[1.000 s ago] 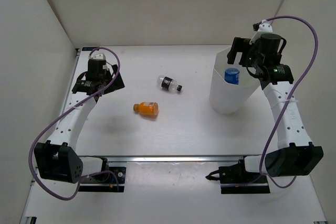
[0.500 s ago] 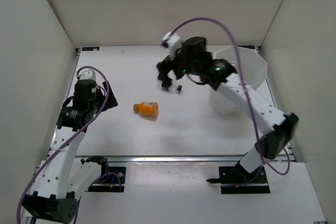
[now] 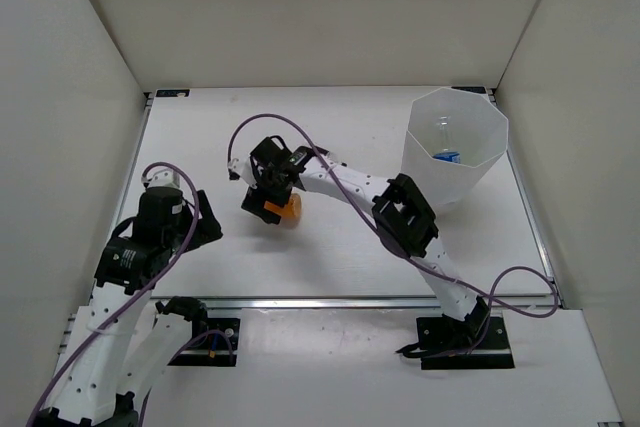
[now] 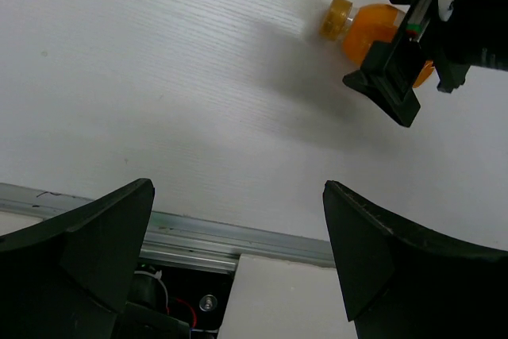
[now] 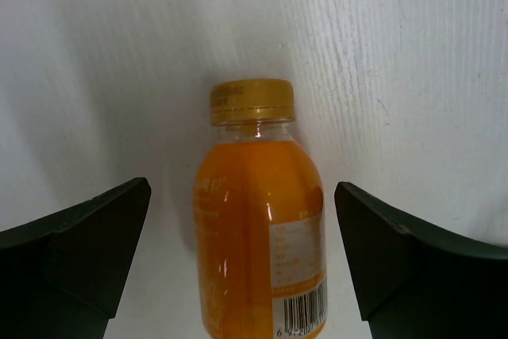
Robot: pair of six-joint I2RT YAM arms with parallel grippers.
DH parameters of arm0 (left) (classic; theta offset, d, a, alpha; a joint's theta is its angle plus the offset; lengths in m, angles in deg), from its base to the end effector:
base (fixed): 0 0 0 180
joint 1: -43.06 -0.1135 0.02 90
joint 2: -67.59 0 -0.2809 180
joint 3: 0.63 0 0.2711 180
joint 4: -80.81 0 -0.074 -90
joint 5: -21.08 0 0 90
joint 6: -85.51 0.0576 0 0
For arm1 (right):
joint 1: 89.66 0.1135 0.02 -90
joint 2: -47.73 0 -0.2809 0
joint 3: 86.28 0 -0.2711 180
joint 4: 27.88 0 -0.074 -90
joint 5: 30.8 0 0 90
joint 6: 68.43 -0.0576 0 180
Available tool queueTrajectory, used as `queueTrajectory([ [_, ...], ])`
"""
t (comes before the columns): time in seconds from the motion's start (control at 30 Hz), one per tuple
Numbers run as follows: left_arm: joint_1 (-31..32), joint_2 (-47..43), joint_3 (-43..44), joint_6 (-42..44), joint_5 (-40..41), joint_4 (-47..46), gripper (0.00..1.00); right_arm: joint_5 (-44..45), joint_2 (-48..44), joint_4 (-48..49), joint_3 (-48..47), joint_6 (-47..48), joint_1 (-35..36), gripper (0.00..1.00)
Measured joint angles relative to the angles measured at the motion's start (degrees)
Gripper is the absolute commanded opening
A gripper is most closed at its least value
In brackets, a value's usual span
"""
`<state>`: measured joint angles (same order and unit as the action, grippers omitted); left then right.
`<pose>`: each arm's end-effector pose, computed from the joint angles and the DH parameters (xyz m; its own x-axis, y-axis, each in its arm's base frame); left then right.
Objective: Put the plastic bottles in the bin
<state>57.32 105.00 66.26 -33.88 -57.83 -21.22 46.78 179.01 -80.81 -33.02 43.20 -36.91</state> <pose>0.1184 -0.0187 0.3198 -0.6904 -0.3214 -0.6481 -0.2532 0.9466 -0.1997 0.3204 0.4418 0.1933 -0.1620 -0.8078 -0.5667 -0.9758 0.2165 -0.0297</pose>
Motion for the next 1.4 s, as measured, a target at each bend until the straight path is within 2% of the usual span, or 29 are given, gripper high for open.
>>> queueTrajectory([
  [0.13, 0.0, 1.6, 0.0, 0.2, 0.1, 0.4, 0.99, -0.6, 3.5, -1.0, -3.2, 0.2, -1.0, 0.89],
  [0.2, -0.3, 2.3, 0.1, 0.5, 0.1, 0.3, 0.99, -1.4, 3.7, -1.3, -2.8, -0.9, -1.8, 0.79],
  [0.27, -0.3, 2.8, 0.3, 0.9, 0.2, 0.2, 0.98, -2.1, 3.3, -0.6, -1.5, -2.3, -2.6, 0.44],
  [0.47, -0.7, 4.6, 0.4, 1.7, 0.1, -1.8, 0.99, -3.3, -2.6, 0.7, 5.4, -6.7, -3.8, 0.39],
  [0.6, -1.2, 6.9, 0.4, 2.4, 0.0, -3.9, 0.99, -2.3, -11.8, 1.2, 6.7, -10.8, -4.7, 0.34],
  [0.77, -2.6, 11.7, 0.3, 3.9, -1.0, -9.9, 0.99, 0.4, -33.7, 7.3, 10.6, -15.3, -11.5, 0.4],
  [0.83, -3.0, 15.3, 0.3, 4.4, -1.8, -13.4, 0.99, 1.9, -42.2, 9.1, 11.6, -16.3, -17.9, 0.43],
  [0.97, -2.7, 24.4, 1.7, 5.0, -3.5, -18.8, 0.99, 3.3, -54.7, 12.8, 17.3, -18.1, -35.9, 0.42],
  [1.1, -2.4, 31.9, 5.1, 5.2, -4.5, -23.5, 0.99, 1.6, -59.5, 12.7, 24.7, -20.9, -51.6, 0.54],
  [1.17, -2.5, 34.4, 6.9, 5.3, -4.7, -25.4, 0.98, 0.6, -59.2, 12.4, 27.8, -21.6, -54.9, 0.63],
  [1.23, -2.5, 36.4, 8.7, 5.4, -4.8, -26.8, 0.98, -0.1, -58.4, 11.5, 30.6, -22.1, -56.3, 0.87],
  [1.27, -2.5, 37.3, 9.7, 5.4, -4.8, -27.3, 0.99, -0.4, -58.1, 10.9, 31.5, -22.3, -56.4, 0.91],
  [1.3, -2.6, 38.1, 10.6, 5.4, -4.8, -27.8, 0.99, -0.4, -57.7, 9.9, 31.9, -22.3, -56.2, 1.0],
  [1.4, -2.7, 39.2, 12.3, 5.6, -4.9, -29.0, 0.99, 0.0, -57.4, 9.0, 31.7, -22.0, -54.5, 0.99],
])
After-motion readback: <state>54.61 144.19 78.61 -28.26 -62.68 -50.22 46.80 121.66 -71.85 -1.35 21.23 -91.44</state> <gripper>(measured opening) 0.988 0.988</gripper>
